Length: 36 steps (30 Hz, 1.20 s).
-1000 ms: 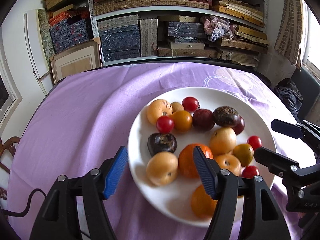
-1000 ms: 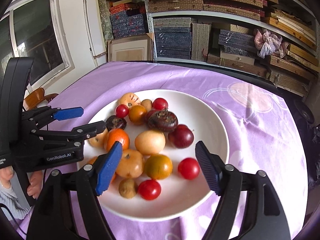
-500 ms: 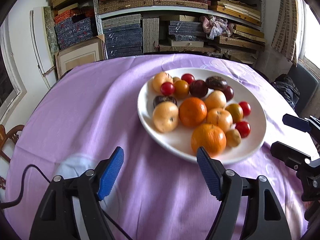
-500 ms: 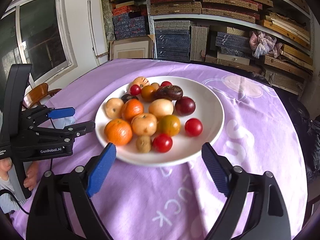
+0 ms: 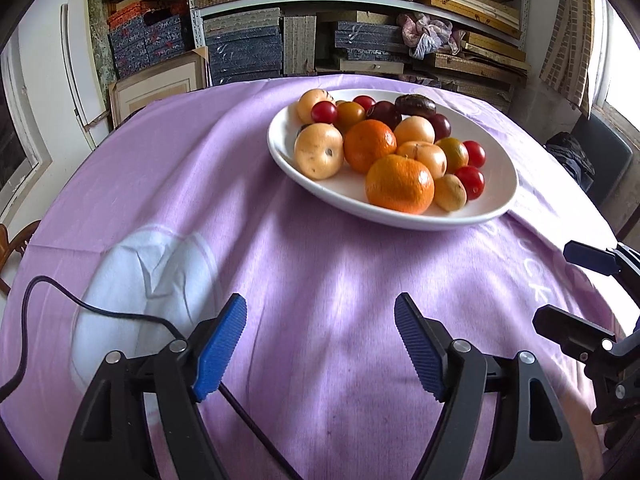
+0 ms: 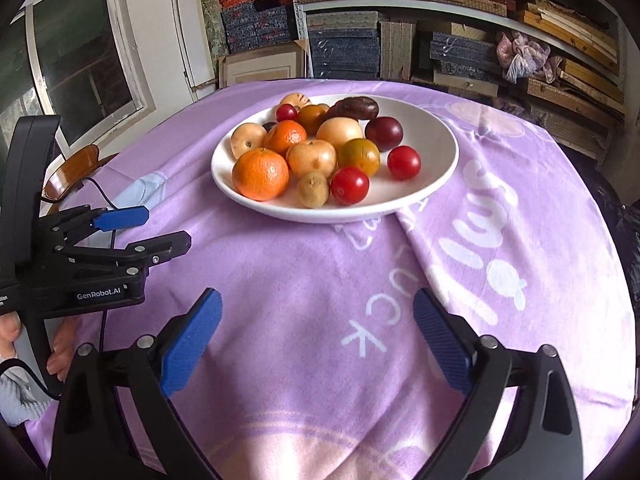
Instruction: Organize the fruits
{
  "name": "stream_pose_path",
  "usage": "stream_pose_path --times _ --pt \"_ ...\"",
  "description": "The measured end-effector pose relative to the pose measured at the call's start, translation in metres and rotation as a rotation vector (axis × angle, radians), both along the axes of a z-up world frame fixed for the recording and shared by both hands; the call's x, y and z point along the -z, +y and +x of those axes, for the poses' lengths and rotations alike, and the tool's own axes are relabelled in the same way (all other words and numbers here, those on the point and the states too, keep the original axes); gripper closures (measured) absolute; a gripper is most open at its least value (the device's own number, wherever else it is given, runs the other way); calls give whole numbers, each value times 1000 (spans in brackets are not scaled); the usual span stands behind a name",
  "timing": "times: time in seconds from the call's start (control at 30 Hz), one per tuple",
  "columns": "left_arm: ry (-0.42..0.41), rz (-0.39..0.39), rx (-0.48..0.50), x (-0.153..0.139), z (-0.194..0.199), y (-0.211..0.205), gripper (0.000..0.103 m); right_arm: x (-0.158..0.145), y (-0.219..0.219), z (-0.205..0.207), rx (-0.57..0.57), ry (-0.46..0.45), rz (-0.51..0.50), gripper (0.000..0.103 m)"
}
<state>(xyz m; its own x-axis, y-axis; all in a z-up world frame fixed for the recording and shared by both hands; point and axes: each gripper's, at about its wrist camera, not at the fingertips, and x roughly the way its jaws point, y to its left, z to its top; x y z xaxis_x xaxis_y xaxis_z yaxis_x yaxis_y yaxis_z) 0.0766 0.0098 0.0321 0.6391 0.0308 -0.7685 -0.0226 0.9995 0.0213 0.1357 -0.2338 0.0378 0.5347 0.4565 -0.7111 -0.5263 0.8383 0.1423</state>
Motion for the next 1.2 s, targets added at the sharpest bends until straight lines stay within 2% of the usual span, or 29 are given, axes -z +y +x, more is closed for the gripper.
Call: stream_pose_path --times 0.43,0.57,0.93,1.2 --pt "-1 22 -15 7 -19 -1 17 19 -2 -4 56 92 -13 4" --pt "7 21 -18 9 -18 1 16 20 -1 -5 69 90 -18 4" --pt "55 27 -15 18 -12 -1 3 22 12 -4 93 81 -82 4" --pt "66 -6 -29 20 -11 3 3 26 23 -4 98 63 -166 4"
